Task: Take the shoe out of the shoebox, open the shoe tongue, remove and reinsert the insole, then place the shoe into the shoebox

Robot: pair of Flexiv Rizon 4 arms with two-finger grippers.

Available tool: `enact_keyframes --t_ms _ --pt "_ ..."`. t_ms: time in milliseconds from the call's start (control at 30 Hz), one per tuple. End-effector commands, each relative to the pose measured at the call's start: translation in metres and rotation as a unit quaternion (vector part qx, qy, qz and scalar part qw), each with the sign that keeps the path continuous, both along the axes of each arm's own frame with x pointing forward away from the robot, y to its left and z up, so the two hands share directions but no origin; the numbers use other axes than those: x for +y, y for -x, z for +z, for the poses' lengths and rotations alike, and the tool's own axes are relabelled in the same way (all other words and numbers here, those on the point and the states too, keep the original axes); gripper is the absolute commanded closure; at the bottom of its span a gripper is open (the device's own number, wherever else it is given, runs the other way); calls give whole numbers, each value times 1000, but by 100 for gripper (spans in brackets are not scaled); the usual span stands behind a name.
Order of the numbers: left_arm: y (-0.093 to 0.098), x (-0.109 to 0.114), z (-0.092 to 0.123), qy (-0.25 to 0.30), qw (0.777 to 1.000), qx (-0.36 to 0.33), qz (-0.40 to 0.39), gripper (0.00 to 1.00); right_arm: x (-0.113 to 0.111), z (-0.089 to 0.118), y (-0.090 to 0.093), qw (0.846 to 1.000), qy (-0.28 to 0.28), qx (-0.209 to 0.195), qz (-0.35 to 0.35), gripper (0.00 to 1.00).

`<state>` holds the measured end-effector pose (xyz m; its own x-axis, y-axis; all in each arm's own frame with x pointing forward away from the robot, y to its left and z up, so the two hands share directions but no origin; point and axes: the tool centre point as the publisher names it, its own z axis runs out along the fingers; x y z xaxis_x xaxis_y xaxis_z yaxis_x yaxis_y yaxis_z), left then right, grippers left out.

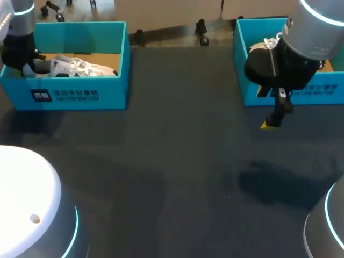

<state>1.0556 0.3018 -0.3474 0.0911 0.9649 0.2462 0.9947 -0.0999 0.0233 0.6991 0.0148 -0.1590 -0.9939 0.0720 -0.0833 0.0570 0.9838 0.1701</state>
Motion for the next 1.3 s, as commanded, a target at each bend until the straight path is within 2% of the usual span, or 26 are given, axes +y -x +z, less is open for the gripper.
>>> enact_keyframes --t_ms 33,367,567,600,667,700,833,867,933,1300 --pt "-1 -1 -9 -9 1000 2 1 100 2 -1 -2 1000 2 1 0 0" --pt "-1 3 -24 -23 1000 19 5 100 2 -1 -2 1000 2 1 0 0" --pt "0 4 -24 -24 999 29 -4 99 2 -1 -2 1000 2 1 0 0" --pt "0 4 -24 -22 999 30 -7 90 2 -1 -2 1000 2 1 0 0" --pt "1 4 -20 -20 999 29 -9 58 2 -1 -2 1000 2 1 0 0" --pt "2 4 -18 -18 999 30 -12 53 2 -1 -2 1000 2 1 0 0" --pt "4 4 -13 -15 999 30 -17 49 2 -1 -2 1000 2 1 0 0" --pt "5 5 -11 -13 999 30 -18 39 2 -1 -2 1000 2 1 0 0" --pt "7 5 -6 -8 999 29 -22 29 2 -1 -2 1000 2 1 0 0" --pt "5 -10 31 29 999 20 -22 5 2 -1 -2 1000 2 1 0 0"
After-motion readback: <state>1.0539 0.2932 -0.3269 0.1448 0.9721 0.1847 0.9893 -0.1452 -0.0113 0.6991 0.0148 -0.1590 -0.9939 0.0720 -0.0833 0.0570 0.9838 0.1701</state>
